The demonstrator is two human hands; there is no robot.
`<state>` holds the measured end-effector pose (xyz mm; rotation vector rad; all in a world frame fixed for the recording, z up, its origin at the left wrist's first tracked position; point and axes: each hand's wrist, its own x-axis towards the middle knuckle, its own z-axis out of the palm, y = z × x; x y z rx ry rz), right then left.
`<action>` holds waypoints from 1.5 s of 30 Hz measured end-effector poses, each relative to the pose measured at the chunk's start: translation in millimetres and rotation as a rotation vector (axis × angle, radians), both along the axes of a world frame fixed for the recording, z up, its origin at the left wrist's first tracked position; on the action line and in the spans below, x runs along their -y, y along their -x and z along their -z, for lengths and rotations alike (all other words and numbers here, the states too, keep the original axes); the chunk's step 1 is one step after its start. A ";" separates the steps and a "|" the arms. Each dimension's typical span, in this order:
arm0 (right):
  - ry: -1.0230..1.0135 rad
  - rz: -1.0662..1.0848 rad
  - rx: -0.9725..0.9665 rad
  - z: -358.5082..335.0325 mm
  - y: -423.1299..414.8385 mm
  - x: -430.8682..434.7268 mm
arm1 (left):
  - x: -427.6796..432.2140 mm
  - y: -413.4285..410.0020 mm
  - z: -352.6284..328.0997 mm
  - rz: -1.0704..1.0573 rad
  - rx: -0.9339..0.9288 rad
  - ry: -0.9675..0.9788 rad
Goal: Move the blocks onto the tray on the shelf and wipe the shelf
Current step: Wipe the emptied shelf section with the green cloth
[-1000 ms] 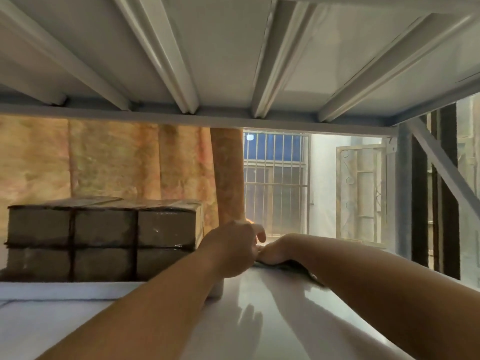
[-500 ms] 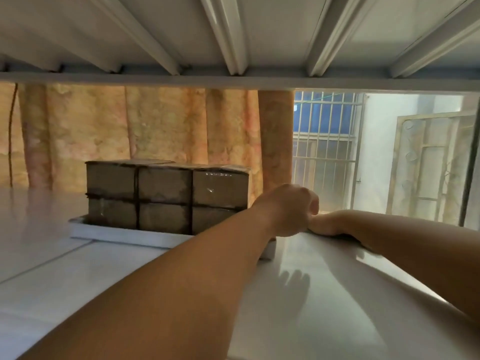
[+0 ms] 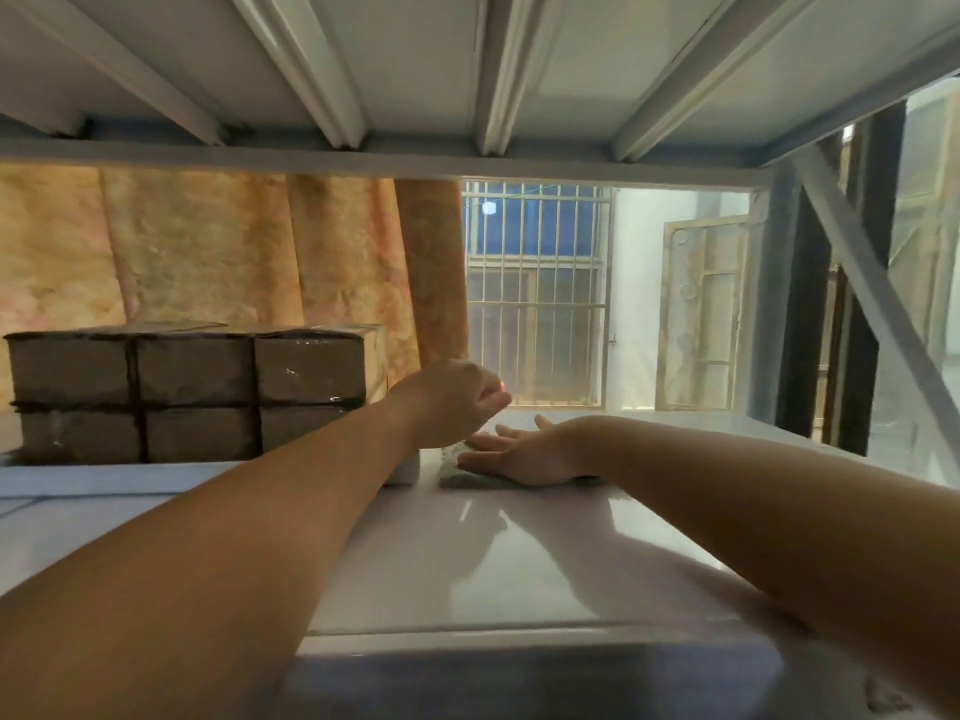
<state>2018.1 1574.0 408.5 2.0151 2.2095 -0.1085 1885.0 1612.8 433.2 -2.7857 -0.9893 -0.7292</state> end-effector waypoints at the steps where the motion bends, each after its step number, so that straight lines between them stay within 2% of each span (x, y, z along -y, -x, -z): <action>1: 0.002 0.003 0.002 -0.7 1.8 12.1 | 1.5 -1.0 -0.6 0.006 0.010 0.001; 4: 0.006 0.073 -0.020 -2.8 8.3 45.4 | 10.2 -0.7 -0.7 0.029 0.006 0.001; 9: -0.002 0.336 -0.144 -5.3 12.3 89.7 | 34.0 -4.0 -1.2 0.069 -0.001 -0.119; 19: -0.060 0.268 -0.122 -0.1 6.5 156.9 | 63.7 -17.7 -2.1 0.253 0.053 -0.409; 23: -0.079 0.281 -0.163 -6.6 13.5 169.5 | 69.2 -16.3 -6.6 0.238 0.034 -0.483; 29: -0.081 0.240 -0.199 -2.9 2.5 163.9 | 88.8 -36.8 -4.0 0.254 0.028 -0.397; 35: -0.019 0.130 -0.146 -1.4 -32.2 143.2 | 89.5 -44.0 0.3 0.166 -0.115 -0.386; 39: 0.028 0.180 -0.112 -9.6 -60.9 137.0 | 91.9 -63.7 -11.0 0.128 -0.101 -0.383; 45: 0.084 0.169 -0.077 -16.5 -100.4 109.2 | 106.9 -131.5 -41.2 0.120 -0.137 -0.217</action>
